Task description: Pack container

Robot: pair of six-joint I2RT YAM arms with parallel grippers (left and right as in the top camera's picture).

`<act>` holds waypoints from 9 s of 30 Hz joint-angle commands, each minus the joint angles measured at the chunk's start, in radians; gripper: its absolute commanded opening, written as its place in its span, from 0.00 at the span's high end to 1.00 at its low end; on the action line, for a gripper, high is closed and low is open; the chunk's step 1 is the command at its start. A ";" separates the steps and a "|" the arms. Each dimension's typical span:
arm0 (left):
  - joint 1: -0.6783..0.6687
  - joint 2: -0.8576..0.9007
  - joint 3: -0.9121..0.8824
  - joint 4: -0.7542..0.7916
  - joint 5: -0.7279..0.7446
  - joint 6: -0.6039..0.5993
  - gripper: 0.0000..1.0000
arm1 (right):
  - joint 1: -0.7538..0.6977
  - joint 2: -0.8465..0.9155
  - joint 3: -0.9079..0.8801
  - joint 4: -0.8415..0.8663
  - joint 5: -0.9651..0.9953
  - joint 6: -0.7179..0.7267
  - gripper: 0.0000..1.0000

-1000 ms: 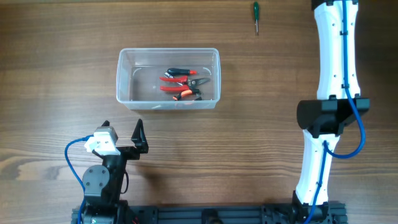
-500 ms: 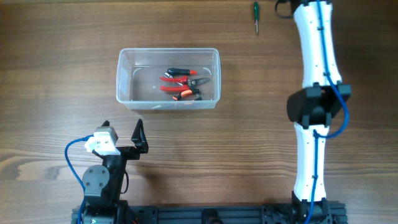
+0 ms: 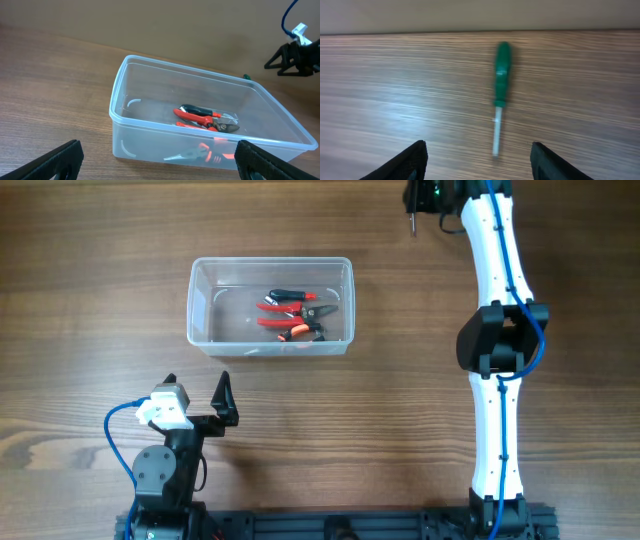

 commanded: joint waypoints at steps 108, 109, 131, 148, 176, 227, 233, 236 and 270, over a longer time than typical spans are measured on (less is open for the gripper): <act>0.006 -0.002 -0.004 -0.001 -0.003 -0.009 0.00 | 0.386 -0.571 -0.311 -0.402 0.040 -0.509 0.96; 0.006 -0.002 -0.005 -0.001 -0.003 -0.009 0.00 | 0.406 -0.570 -0.314 -0.406 0.014 -0.525 0.96; 0.006 -0.002 -0.004 -0.001 -0.003 -0.009 0.00 | 0.647 -0.563 -0.899 0.294 -0.029 -0.603 0.96; 0.006 -0.002 -0.004 -0.001 -0.003 -0.009 0.00 | 0.647 -0.800 -0.774 0.253 0.396 -0.527 0.01; 0.006 -0.002 -0.005 -0.001 -0.003 -0.009 0.00 | 0.345 -1.445 -1.418 -0.142 0.627 -0.346 0.01; 0.006 -0.002 -0.004 -0.001 -0.003 -0.009 0.00 | 0.115 -1.913 -2.032 0.148 0.543 -0.429 0.01; 0.006 -0.002 -0.004 -0.001 -0.003 -0.009 0.00 | 0.086 -2.069 -2.032 0.175 0.394 -0.579 0.00; 0.006 -0.002 -0.004 -0.001 -0.003 -0.009 0.00 | 0.064 -2.116 -2.032 0.172 0.323 -0.579 0.00; 0.006 -0.002 -0.004 -0.001 -0.003 -0.009 0.00 | -0.041 -2.676 -2.694 0.901 0.000 0.060 0.00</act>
